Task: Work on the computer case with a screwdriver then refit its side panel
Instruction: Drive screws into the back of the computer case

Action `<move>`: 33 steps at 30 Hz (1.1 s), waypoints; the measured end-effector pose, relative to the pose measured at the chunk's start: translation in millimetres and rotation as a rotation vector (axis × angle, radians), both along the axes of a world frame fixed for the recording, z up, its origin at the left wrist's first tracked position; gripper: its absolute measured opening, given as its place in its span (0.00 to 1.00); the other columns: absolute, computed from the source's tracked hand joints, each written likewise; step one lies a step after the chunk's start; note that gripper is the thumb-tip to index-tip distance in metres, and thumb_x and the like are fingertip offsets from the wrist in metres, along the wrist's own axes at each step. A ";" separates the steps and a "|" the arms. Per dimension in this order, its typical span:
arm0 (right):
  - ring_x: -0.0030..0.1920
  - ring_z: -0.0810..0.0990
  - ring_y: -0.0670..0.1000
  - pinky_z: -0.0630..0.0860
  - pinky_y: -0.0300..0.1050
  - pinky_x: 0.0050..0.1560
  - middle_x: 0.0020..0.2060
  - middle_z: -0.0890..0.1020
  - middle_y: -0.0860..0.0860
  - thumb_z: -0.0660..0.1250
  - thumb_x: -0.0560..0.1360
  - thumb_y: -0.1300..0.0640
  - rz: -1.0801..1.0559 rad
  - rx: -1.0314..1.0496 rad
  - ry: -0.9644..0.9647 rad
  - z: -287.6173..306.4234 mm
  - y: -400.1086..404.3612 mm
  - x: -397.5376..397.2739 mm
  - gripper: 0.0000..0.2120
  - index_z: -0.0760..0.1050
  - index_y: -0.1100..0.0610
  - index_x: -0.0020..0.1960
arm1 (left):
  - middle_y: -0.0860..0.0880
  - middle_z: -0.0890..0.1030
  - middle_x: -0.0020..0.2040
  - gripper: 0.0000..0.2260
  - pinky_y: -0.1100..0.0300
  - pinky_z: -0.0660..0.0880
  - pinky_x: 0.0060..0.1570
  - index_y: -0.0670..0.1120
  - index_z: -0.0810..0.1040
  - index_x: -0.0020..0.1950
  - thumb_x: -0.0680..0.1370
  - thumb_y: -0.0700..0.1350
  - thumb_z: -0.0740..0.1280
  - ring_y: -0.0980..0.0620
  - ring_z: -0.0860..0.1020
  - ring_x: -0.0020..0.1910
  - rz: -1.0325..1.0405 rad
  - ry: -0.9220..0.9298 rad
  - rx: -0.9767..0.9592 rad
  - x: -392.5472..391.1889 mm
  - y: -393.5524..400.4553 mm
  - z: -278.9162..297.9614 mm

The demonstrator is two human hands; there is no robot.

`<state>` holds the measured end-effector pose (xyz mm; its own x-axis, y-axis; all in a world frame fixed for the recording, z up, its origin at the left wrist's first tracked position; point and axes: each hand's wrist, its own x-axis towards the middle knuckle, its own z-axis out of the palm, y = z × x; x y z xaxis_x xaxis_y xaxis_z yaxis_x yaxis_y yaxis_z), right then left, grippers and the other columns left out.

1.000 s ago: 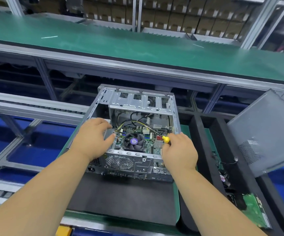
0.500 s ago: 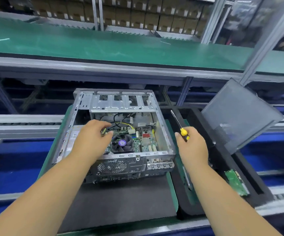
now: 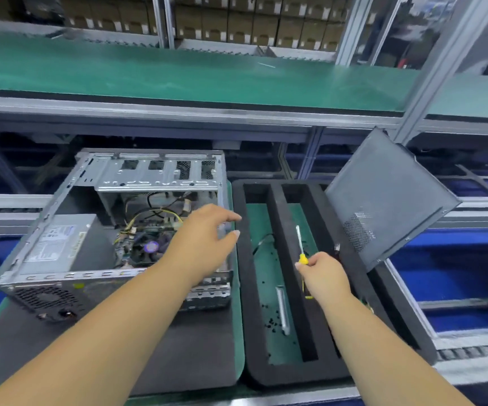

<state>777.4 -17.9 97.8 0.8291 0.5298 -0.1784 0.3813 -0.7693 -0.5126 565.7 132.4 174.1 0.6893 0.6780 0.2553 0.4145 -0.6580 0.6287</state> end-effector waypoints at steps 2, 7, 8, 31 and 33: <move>0.34 0.76 0.52 0.67 0.44 0.31 0.33 0.77 0.51 0.68 0.77 0.46 0.071 -0.107 0.005 -12.5 -0.9 14.6 0.15 0.72 0.57 0.42 | 0.58 0.75 0.56 0.11 0.63 0.66 0.60 0.57 0.78 0.60 0.77 0.50 0.67 0.60 0.70 0.58 -0.012 0.026 0.018 20.3 -12.1 -2.8; 0.28 0.76 0.50 0.69 0.41 0.24 0.32 0.77 0.50 0.71 0.75 0.47 0.145 -0.177 0.073 -38.8 -0.2 38.8 0.15 0.73 0.58 0.45 | 0.57 0.77 0.56 0.11 0.62 0.66 0.63 0.54 0.79 0.59 0.77 0.49 0.67 0.58 0.71 0.60 0.000 0.051 0.060 58.2 -38.6 -9.8; 0.27 0.78 0.50 0.74 0.42 0.24 0.33 0.78 0.51 0.71 0.75 0.48 0.147 -0.161 0.104 -42.8 -0.5 41.9 0.15 0.73 0.59 0.46 | 0.57 0.77 0.55 0.11 0.62 0.66 0.63 0.54 0.79 0.59 0.77 0.48 0.67 0.57 0.72 0.60 0.013 0.046 0.057 63.3 -43.8 -11.4; 0.44 0.77 0.55 0.67 0.46 0.35 0.45 0.80 0.54 0.64 0.79 0.44 0.225 -0.129 0.098 -22.9 -24.0 84.8 0.17 0.73 0.59 0.54 | 0.58 0.74 0.62 0.13 0.58 0.69 0.65 0.57 0.77 0.63 0.78 0.50 0.65 0.57 0.72 0.63 -0.002 0.186 -0.166 96.7 -87.1 -64.1; 0.45 0.78 0.56 0.69 0.46 0.39 0.45 0.81 0.55 0.63 0.80 0.45 0.230 -0.143 0.074 -16.7 -35.9 93.0 0.16 0.74 0.59 0.52 | 0.59 0.74 0.62 0.13 0.59 0.69 0.63 0.57 0.76 0.63 0.79 0.50 0.65 0.58 0.73 0.60 -0.035 0.205 -0.206 102.0 -93.7 -73.6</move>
